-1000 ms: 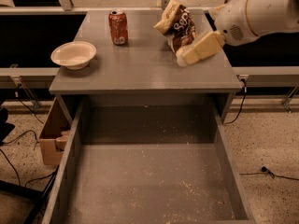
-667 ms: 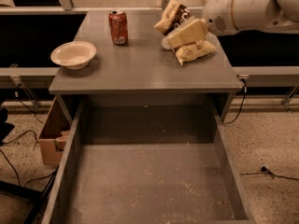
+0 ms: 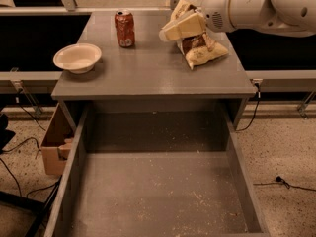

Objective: Place coke can into top drawer

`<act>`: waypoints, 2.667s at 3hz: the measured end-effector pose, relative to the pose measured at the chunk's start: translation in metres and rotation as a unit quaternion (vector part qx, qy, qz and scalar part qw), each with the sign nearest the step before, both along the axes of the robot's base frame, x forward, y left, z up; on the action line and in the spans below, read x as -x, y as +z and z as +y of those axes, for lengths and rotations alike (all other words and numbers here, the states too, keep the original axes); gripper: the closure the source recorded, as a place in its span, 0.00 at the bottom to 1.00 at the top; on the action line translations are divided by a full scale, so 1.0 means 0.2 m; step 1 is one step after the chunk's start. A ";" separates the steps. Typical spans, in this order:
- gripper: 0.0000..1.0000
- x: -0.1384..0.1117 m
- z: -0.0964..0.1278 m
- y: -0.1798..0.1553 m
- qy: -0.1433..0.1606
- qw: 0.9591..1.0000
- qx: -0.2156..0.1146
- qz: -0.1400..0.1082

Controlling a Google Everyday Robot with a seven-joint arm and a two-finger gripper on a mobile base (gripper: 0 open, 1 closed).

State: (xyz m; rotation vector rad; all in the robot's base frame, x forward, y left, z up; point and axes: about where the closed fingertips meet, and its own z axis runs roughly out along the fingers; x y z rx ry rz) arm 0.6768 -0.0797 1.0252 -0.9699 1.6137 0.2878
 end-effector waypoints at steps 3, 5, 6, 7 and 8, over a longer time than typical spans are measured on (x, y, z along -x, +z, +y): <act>0.00 -0.57 0.40 -0.20 0.036 0.996 -0.077 -0.011; 0.00 -0.87 0.66 -0.38 0.014 0.994 -0.112 0.016; 0.00 -0.96 0.80 -0.43 0.015 0.991 -0.132 0.014; 0.14 -1.05 0.90 -0.46 0.008 0.990 -0.141 0.005; 0.37 -1.15 0.95 -0.50 -0.008 0.990 -0.142 -0.004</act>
Offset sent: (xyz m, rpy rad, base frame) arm 0.1119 0.0687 -0.0394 0.2164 -0.0743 0.0936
